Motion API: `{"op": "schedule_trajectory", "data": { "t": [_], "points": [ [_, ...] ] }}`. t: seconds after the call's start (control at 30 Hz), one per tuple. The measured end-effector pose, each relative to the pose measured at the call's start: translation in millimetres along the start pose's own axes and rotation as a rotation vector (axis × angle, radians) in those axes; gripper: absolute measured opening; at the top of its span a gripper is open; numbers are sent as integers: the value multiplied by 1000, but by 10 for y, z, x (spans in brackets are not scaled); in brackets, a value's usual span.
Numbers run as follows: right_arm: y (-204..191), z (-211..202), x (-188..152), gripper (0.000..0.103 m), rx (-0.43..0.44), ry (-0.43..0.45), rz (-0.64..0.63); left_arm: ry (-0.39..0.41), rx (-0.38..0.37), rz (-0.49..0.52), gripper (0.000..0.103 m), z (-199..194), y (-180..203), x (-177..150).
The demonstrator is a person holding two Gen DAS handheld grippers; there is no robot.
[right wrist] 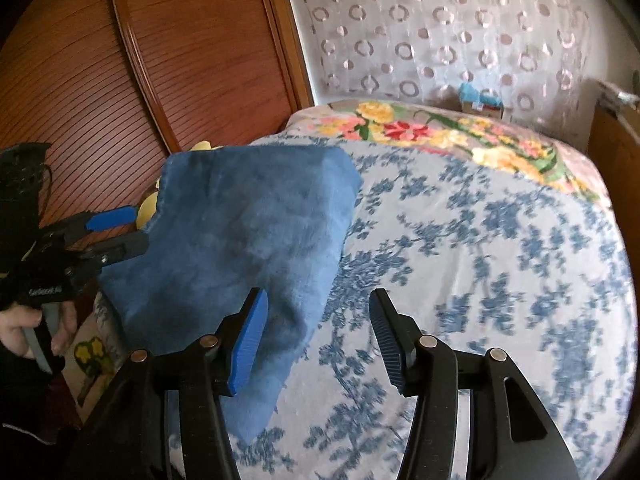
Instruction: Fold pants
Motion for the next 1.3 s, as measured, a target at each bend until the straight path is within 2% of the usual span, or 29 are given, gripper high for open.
{"op": "schedule_trajectory", "data": {
  "t": [0.4, 0.8, 1.3],
  "points": [
    [108, 618, 235, 55, 23, -54, 11, -51, 18, -31, 82, 167, -186, -124],
    [243, 1001, 381, 55, 100, -85, 44, -85, 19, -29, 82, 301, -224, -92],
    [376, 1129, 367, 55, 155, -76, 39, -64, -10, -3, 82, 374, -105, 148]
  ]
}}
Point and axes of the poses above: each gripper's, at about its wrist camera, not at the fingertips, and z roughly the way its jaws point, y to its right, x to its top, the point moved 1 cm from there along z, roughly the way its jaws point, and after that the axes turned 3 degrees about x, right-handed, at the moved point
